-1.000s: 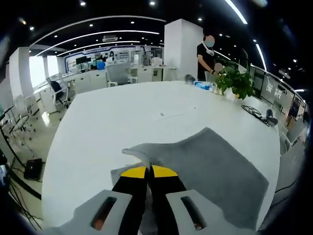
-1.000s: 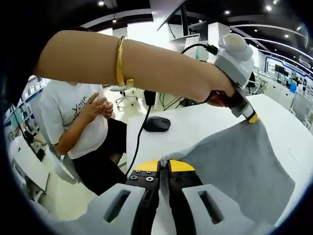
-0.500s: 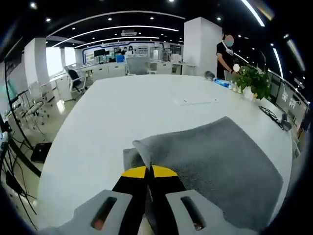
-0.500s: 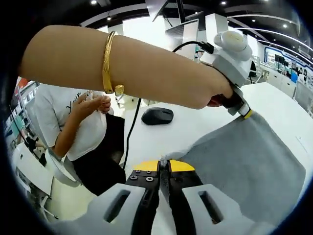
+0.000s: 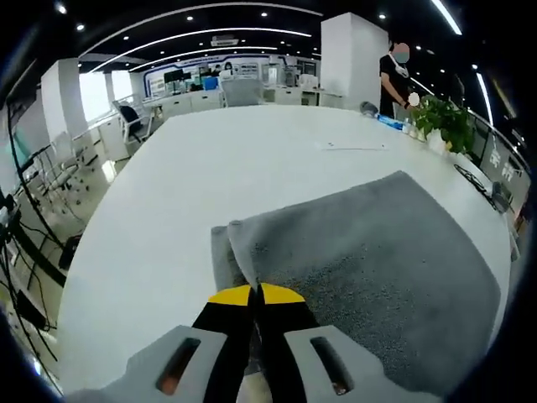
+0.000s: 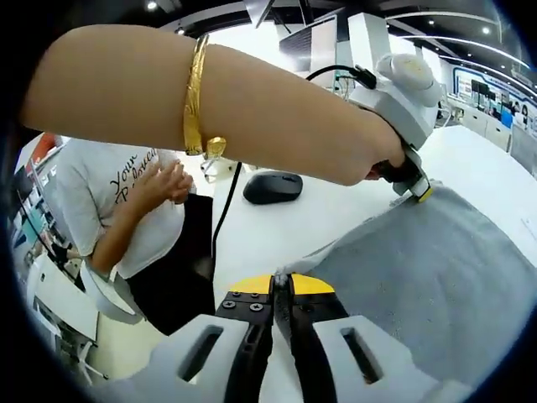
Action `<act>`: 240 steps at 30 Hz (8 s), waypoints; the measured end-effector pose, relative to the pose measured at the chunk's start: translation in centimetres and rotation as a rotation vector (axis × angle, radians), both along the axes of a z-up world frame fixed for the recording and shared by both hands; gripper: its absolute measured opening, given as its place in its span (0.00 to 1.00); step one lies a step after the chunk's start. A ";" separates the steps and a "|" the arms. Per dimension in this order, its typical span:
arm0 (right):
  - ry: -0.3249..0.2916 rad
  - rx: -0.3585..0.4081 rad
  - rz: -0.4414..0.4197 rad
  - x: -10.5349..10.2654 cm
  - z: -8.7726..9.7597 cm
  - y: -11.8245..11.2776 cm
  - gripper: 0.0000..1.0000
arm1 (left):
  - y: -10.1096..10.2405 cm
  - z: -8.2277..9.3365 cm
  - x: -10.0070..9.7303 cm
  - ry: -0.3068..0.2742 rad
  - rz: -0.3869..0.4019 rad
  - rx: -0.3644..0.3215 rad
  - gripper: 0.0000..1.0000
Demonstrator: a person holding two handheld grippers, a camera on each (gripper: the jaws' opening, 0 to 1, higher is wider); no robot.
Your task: Fold the towel on the table until its edges align and the towel forms a compact rectangular stack.
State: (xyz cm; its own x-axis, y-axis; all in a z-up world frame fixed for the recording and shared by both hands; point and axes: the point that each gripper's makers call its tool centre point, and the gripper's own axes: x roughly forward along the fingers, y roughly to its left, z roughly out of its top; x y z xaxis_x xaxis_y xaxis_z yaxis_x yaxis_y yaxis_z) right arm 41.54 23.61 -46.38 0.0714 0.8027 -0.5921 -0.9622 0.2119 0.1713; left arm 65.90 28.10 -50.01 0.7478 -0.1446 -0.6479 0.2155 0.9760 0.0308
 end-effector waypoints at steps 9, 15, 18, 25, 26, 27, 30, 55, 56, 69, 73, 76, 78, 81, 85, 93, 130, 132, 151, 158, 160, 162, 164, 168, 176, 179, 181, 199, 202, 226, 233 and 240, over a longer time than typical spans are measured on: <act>-0.031 -0.005 0.014 0.4 -0.1 -0.5 0.09 | 0.4 -0.7 0.0 0.019 -0.008 0.012 0.04; -0.045 0.017 -0.003 0.7 0.9 -1.2 0.08 | 0.7 -0.5 -0.2 0.031 -0.004 0.032 0.11; -0.055 0.010 -0.009 1.0 0.9 -1.7 0.09 | 0.5 -0.4 -0.4 0.041 -0.006 0.039 0.15; -0.062 -0.003 -0.067 2.2 0.8 -3.7 0.17 | -1.3 0.8 -0.1 0.016 -0.037 0.030 0.24; -0.065 -0.007 -0.079 2.4 0.7 -4.1 0.19 | -1.7 1.0 0.1 0.012 -0.045 0.024 0.26; -0.063 -0.011 -0.088 2.5 0.7 -4.4 0.20 | -2.2 1.4 0.1 0.009 -0.056 0.021 0.27; -0.055 -0.013 -0.107 2.8 0.6 -5.4 0.21 | -3.9 2.4 0.2 -0.005 -0.087 0.007 0.30; -0.058 -0.027 -0.479 8.6 0.1 -18.8 0.40 | -16.8 4.6 3.7 -0.041 -0.297 -0.031 0.60; -0.061 -0.024 -0.491 8.7 0.2 -19.3 0.42 | -17.6 4.6 3.8 -0.041 -0.306 -0.037 0.60; -0.057 -0.059 -0.568 8.6 -0.3 -25.6 0.44 | -23.7 3.9 3.1 -0.042 -0.359 -0.068 0.58; -0.049 -0.062 -0.579 8.6 -0.4 -26.8 0.44 | -25.5 3.8 3.3 -0.030 -0.376 -0.073 0.59; -0.042 -0.063 -0.591 8.5 -0.5 -27.7 0.44 | -26.2 3.6 3.7 -0.024 -0.384 -0.077 0.60; -0.039 -0.064 -0.599 8.4 -0.7 -28.3 0.44 | -26.8 3.6 3.9 -0.019 -0.390 -0.079 0.61; -0.023 -0.065 -0.616 8.3 -1.1 -29.2 0.44 | -28.6 3.1 4.3 -0.005 -0.415 -0.073 0.62; -0.006 -0.067 -0.620 8.0 -1.3 -30.0 0.43 | -29.7 2.7 4.8 0.010 -0.426 -0.070 0.60; 0.025 -0.063 -0.618 7.4 -2.0 -30.6 0.41 | -31.8 2.0 5.4 0.023 -0.437 -0.089 0.35; 0.103 -0.085 -0.619 5.7 -4.5 -31.2 0.12 | -33.5 -1.1 5.7 0.055 -0.455 0.093 0.11; 0.105 -0.085 -0.614 5.7 -4.6 -31.2 0.09 | -33.0 -1.1 6.5 0.057 -0.441 0.071 0.06; 0.121 -0.064 -0.618 6.0 -4.3 -31.2 0.00 | -32.9 -1.7 6.9 0.115 -0.319 -0.070 0.05; 0.140 -0.050 -0.666 5.9 -3.4 -33.4 0.00 | -35.2 -1.1 6.8 0.140 -0.395 -0.062 0.03; 0.155 -0.059 -0.681 5.7 -3.2 -34.6 0.00 | -36.7 -0.8 6.8 0.139 -0.400 -0.110 0.03; 0.153 -0.057 -0.703 5.8 -2.5 -36.2 0.00 | -37.8 -0.8 7.0 0.142 -0.422 -0.115 0.03; 0.145 -0.045 -0.741 6.0 -1.7 -37.8 0.00 | -39.7 0.1 7.0 0.139 -0.441 -0.122 0.03; 0.122 -0.021 -0.799 6.0 -0.5 -41.3 0.00 | -43.2 1.4 7.0 0.133 -0.477 -0.158 0.03; 0.111 -0.030 -0.959 5.8 0.7 -49.1 0.00 | -50.6 4.3 6.7 0.117 -0.530 -0.257 0.03; 0.114 -0.026 -1.008 5.6 1.1 -51.5 0.00 | -53.6 5.4 6.2 0.119 -0.556 -0.297 0.03; 0.104 -0.029 -1.036 5.5 1.7 -53.0 0.00 | -55.3 5.7 6.1 0.117 -0.577 -0.295 0.03; 0.058 -0.034 -1.165 4.9 2.3 -57.4 0.00 | -61.3 7.0 5.4 0.114 -0.638 -0.307 0.03; 0.048 -0.027 -1.145 5.0 2.7 -56.4 0.00 | -60.7 7.1 5.5 0.111 -0.629 -0.313 0.03; -0.066 -0.087 -1.005 6.3 5.6 -52.4 0.00 | -54.5 8.2 5.5 0.060 -0.496 -0.430 0.03; -0.134 -0.131 -0.955 6.7 6.9 -50.9 0.00 | -53.3 8.4 6.1 0.049 -0.500 -0.426 0.03; -0.140 -0.103 -0.886 6.7 7.8 -47.5 0.00 | -51.2 9.0 6.1 0.029 -0.484 -0.459 0.03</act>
